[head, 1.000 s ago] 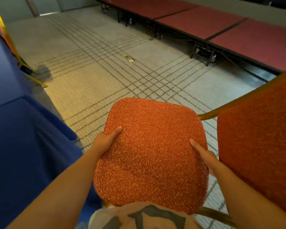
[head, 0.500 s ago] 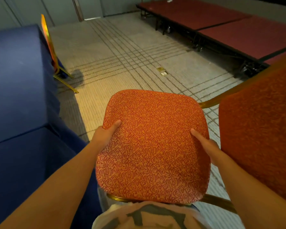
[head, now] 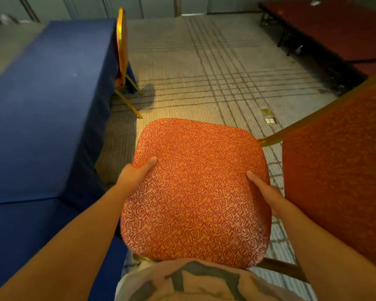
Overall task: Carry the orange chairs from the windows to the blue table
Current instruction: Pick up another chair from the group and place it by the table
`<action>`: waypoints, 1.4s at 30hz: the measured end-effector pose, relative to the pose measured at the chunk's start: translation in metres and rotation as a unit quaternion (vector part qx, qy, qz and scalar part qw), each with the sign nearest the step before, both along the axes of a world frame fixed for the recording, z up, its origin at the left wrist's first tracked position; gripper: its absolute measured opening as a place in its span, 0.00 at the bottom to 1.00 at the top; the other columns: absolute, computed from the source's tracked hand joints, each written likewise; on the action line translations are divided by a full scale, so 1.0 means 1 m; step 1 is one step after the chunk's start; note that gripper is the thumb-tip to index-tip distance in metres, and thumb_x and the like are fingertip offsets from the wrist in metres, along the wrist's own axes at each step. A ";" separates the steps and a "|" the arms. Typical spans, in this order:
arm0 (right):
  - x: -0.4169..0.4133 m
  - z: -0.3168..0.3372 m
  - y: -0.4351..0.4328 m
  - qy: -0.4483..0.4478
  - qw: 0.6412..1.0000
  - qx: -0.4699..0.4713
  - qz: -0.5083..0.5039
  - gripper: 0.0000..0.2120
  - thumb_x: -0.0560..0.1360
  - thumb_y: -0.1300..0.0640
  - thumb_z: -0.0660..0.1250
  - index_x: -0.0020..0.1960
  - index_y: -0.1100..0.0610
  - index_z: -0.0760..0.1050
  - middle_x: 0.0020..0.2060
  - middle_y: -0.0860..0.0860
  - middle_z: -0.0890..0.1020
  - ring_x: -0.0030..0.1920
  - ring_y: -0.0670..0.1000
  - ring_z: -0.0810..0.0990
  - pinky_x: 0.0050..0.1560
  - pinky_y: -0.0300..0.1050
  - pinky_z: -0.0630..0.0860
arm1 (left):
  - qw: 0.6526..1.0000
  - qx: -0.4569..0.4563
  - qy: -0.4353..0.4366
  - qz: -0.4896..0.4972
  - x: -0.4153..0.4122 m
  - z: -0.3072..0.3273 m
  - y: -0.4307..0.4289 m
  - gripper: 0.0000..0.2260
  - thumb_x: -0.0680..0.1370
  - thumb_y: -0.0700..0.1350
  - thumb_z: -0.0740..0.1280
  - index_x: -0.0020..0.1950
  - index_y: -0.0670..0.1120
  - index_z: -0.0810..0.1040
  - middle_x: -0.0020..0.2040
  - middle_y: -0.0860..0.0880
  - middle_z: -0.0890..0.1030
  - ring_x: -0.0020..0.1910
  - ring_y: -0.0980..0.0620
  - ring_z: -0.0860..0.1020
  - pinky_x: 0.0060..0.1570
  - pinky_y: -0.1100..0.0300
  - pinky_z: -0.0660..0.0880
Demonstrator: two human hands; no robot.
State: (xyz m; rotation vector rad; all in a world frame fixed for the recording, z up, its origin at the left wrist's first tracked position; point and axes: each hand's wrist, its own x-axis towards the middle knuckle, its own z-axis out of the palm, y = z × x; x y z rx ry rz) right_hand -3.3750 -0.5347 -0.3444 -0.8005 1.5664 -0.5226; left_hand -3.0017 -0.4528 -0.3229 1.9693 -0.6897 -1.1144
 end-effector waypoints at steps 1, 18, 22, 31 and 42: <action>0.011 -0.004 -0.017 0.002 1.000 0.005 0.008 0.48 0.55 0.32 0.77 0.68 0.59 0.75 0.58 0.57 0.82 0.56 0.59 0.81 0.64 0.58 0.75 | 1.000 0.005 0.001 0.008 0.009 -0.003 -0.011 0.40 0.62 0.71 0.69 0.64 0.44 0.76 0.48 0.50 0.80 0.43 0.52 0.77 0.45 0.57 0.73; 0.261 -0.013 -0.356 -0.010 0.999 -0.001 0.051 0.45 0.56 0.31 0.77 0.64 0.57 0.77 0.50 0.55 0.85 0.49 0.56 0.84 0.56 0.53 0.79 | 0.996 0.013 -0.048 0.068 0.244 0.002 -0.305 0.38 0.60 0.75 0.68 0.59 0.49 0.78 0.44 0.55 0.79 0.41 0.55 0.78 0.40 0.58 0.72; 0.305 -0.002 -0.422 -0.004 0.998 -0.020 0.058 0.42 0.55 0.31 0.77 0.60 0.57 0.79 0.48 0.54 0.86 0.48 0.56 0.85 0.55 0.52 0.80 | 0.996 -0.015 -0.053 0.068 0.285 0.012 -0.368 0.29 0.60 0.75 0.68 0.49 0.55 0.77 0.41 0.59 0.80 0.39 0.58 0.79 0.34 0.63 0.71; 0.386 -0.028 -0.608 0.035 0.995 -0.014 0.096 0.38 0.62 0.35 0.76 0.62 0.59 0.79 0.50 0.56 0.85 0.49 0.56 0.85 0.59 0.55 0.79 | 0.989 0.038 -0.071 0.121 0.358 -0.035 -0.524 0.45 0.58 0.81 0.62 0.61 0.50 0.77 0.53 0.49 0.82 0.48 0.47 0.81 0.54 0.44 0.77; 0.473 -0.087 -0.773 0.059 0.989 0.099 0.094 0.33 0.64 0.41 0.79 0.63 0.56 0.78 0.52 0.55 0.85 0.51 0.54 0.84 0.57 0.53 0.80 | 0.977 0.146 -0.053 0.144 0.427 -0.106 -0.668 0.45 0.58 0.81 0.61 0.61 0.48 0.77 0.53 0.48 0.82 0.48 0.47 0.81 0.54 0.45 0.77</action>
